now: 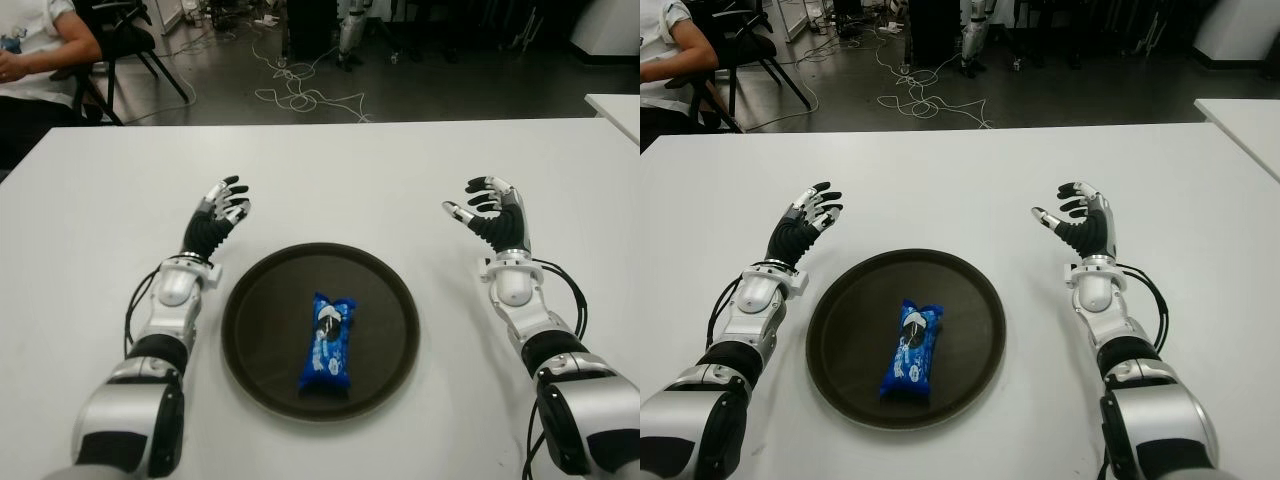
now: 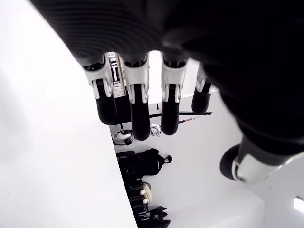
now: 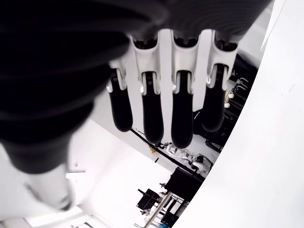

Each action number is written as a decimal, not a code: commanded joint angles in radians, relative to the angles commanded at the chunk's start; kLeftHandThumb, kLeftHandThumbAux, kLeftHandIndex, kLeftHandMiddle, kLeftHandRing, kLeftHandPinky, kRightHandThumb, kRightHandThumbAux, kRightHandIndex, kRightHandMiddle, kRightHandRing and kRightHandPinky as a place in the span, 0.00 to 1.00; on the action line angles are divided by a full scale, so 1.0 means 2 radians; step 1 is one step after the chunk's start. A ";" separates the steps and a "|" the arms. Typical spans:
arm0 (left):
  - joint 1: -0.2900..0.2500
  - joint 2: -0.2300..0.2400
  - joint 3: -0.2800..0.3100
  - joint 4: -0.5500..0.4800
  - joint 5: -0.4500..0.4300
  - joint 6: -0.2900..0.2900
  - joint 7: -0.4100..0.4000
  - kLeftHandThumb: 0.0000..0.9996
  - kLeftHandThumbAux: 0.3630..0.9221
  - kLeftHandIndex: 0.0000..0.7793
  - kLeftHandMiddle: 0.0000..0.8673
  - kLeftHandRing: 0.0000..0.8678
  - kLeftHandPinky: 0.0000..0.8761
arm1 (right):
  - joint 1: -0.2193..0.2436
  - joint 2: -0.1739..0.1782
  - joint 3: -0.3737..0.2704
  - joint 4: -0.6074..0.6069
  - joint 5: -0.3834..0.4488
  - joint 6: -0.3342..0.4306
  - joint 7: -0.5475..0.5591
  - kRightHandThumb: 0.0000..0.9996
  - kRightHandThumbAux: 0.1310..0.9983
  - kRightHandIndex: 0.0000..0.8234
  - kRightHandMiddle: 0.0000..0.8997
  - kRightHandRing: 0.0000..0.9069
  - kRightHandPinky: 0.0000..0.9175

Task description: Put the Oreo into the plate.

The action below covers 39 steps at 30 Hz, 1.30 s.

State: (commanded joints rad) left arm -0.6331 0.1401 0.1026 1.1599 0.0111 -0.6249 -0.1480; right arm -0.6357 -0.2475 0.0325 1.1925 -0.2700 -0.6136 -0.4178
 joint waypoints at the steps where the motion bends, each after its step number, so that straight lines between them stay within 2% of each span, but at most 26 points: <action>1: 0.000 0.000 0.000 0.000 0.000 0.000 0.000 0.38 0.38 0.16 0.23 0.23 0.20 | 0.000 0.000 0.000 0.000 0.000 0.000 0.000 0.11 0.66 0.47 0.45 0.46 0.45; 14: -0.001 -0.001 0.001 0.001 0.000 0.002 0.004 0.38 0.39 0.17 0.25 0.23 0.20 | -0.001 -0.001 0.001 0.001 0.000 0.001 0.002 0.15 0.66 0.46 0.46 0.47 0.45; 26: -0.001 0.000 0.001 0.002 0.001 0.001 0.004 0.35 0.34 0.18 0.24 0.23 0.19 | 0.000 -0.001 0.005 -0.001 -0.004 0.000 -0.002 0.13 0.63 0.46 0.45 0.46 0.44; 39: -0.001 0.000 0.001 0.001 0.001 -0.002 0.003 0.36 0.36 0.17 0.25 0.23 0.20 | -0.001 -0.001 0.006 -0.001 -0.007 0.007 -0.004 0.15 0.67 0.47 0.46 0.47 0.45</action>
State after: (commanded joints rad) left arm -0.6353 0.1402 0.1048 1.1625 0.0129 -0.6291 -0.1425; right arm -0.6374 -0.2496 0.0437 1.1899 -0.2843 -0.5997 -0.4256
